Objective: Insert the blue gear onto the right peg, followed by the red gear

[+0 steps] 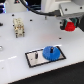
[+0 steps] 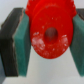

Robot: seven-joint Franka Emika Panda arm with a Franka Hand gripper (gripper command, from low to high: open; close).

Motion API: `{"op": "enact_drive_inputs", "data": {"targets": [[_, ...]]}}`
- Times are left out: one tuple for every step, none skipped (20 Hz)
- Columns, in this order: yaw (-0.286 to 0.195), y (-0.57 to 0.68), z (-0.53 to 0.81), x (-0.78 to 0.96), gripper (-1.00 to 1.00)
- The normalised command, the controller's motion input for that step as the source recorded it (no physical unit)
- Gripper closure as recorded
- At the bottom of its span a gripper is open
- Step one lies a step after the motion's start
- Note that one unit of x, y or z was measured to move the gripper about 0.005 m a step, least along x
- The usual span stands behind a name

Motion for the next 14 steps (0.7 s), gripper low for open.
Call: {"op": "enact_drive_inputs", "data": {"targets": [[0.000, -0.39, 0.36, 0.51, 1.00], [0.000, -0.38, 0.33, 0.51, 1.00], [0.000, -0.36, 0.36, 0.54, 1.00], [0.000, -0.35, 0.34, 0.58, 1.00], [0.000, -0.35, 0.26, 0.63, 1.00], [0.000, -0.38, 0.23, 0.66, 1.00], [0.000, -0.34, 0.23, 0.65, 1.00], [0.000, -0.34, 0.22, 0.66, 1.00], [0.000, -0.33, 0.21, 0.68, 1.00], [0.000, -0.33, 0.18, 0.70, 1.00], [0.000, -0.32, 0.22, 0.68, 1.00], [0.000, -0.31, 0.19, 0.69, 1.00], [0.000, -0.30, 0.16, 0.70, 1.00], [0.000, -0.29, 0.15, 0.74, 1.00]]}}
